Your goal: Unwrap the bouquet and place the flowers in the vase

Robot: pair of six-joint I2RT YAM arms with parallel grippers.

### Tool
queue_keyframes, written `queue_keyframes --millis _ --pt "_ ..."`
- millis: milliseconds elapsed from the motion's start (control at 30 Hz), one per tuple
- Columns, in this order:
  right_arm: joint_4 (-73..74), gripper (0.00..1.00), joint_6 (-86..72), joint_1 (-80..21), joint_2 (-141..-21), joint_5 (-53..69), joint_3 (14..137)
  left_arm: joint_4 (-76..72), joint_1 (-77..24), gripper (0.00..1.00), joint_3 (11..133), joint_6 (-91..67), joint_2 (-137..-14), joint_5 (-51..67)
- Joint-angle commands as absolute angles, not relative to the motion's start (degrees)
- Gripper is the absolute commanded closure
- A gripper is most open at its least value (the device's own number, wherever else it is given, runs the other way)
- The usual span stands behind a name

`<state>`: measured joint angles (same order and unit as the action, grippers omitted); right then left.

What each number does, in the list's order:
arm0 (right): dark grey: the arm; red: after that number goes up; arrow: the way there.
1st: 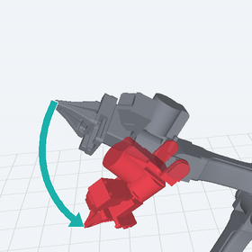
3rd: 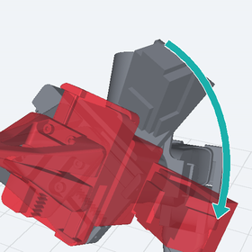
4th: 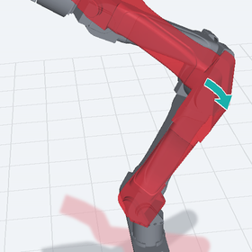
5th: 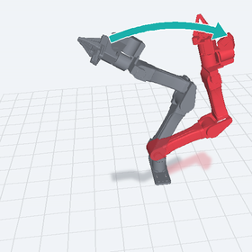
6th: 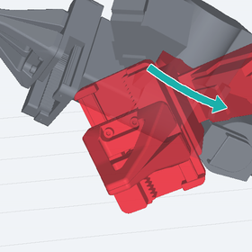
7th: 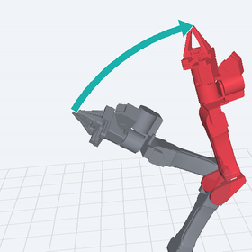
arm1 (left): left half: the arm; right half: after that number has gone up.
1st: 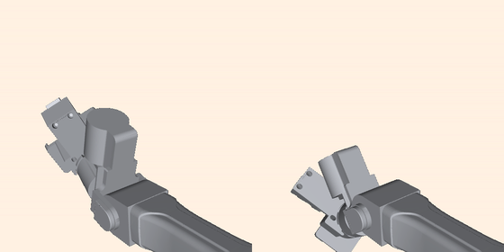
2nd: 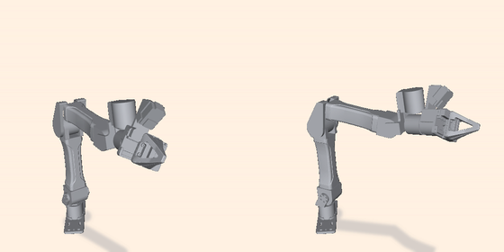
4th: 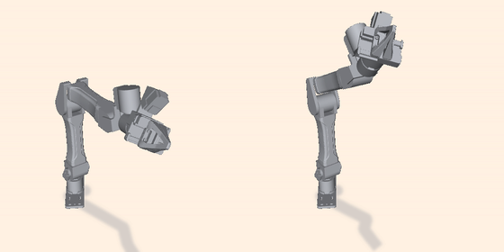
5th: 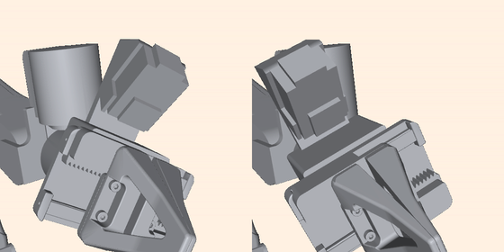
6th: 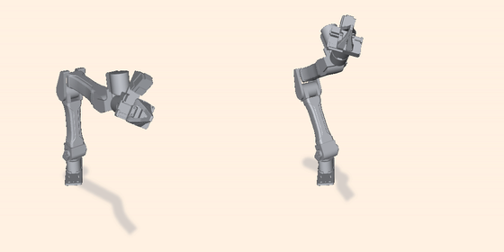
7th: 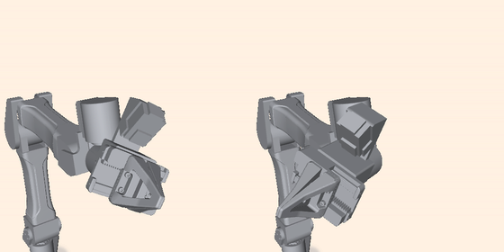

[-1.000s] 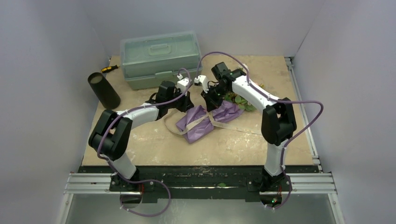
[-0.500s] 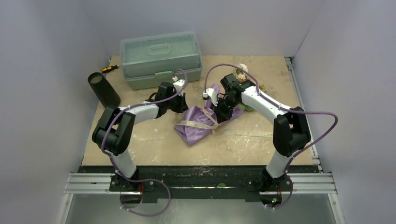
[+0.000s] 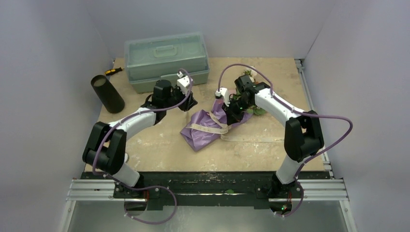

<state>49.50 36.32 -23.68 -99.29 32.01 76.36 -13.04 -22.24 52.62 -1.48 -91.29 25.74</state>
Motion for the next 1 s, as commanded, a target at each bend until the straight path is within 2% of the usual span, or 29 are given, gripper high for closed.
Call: queue_keyframes --millis 0,133,233,533,767,967 --pt "46.9 1.00 34.8 -23.8 -98.3 35.5 76.3 -12.5 -23.2 0.65 54.0 21.2 -85.4 33.9" --pt "46.9 1.00 34.7 -23.9 -98.0 36.1 76.3 -8.7 -28.3 0.66 49.9 40.2 -82.0 38.3" --pt "47.1 1.00 34.8 -23.9 -97.2 37.0 76.4 -6.2 -32.6 0.69 49.4 47.9 -82.5 39.1" --pt "48.3 1.00 36.0 -23.9 -95.7 38.6 77.6 -11.6 -40.2 0.73 51.7 49.4 -89.7 38.1" --pt "49.9 1.00 37.1 -23.8 -95.7 39.0 79.1 -15.1 -41.9 0.66 52.3 50.4 -94.5 34.8" --pt "50.7 1.00 37.8 -23.9 -95.9 39.4 79.3 -19.4 -42.6 0.65 53.5 47.3 -97.0 30.9"
